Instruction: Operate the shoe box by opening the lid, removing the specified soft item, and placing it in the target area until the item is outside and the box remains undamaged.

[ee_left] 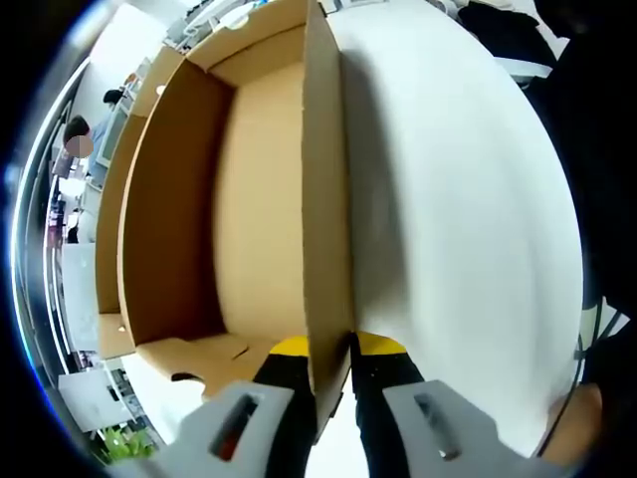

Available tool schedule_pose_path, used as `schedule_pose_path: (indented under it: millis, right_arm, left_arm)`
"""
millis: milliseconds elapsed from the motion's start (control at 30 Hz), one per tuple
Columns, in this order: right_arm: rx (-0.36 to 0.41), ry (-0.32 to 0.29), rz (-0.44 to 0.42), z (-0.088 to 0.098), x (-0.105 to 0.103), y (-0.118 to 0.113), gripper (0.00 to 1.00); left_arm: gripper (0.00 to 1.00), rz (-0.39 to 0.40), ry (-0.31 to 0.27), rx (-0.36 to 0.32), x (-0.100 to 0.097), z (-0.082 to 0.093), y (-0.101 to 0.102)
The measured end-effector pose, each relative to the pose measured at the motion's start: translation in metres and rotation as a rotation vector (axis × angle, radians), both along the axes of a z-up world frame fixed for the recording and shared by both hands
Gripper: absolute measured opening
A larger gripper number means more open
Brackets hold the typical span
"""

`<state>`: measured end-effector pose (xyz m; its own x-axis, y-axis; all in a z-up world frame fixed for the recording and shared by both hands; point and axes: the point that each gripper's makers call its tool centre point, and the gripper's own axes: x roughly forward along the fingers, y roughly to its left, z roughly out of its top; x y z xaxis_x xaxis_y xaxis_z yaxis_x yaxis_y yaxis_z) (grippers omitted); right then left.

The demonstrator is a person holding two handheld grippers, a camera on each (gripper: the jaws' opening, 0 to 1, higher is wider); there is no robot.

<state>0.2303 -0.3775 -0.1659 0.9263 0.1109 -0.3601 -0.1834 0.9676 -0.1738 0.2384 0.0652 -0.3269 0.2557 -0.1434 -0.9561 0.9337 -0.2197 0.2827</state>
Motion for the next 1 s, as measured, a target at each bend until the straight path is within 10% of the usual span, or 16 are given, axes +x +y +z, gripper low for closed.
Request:
schedule_pose_path:
  millis: [600, 1000]
  right_arm:
    - [0.096, 0.104, -0.220, -0.067, 0.000, -0.104, 0.22]
    - [0.124, 0.168, -0.267, -0.105, 0.004, -0.122, 0.22]
  left_arm:
    - [0.10, 0.005, -0.004, 0.005, 0.001, 0.000, 0.000]
    - [0.10, 0.004, -0.003, 0.006, 0.000, 0.000, -0.001]
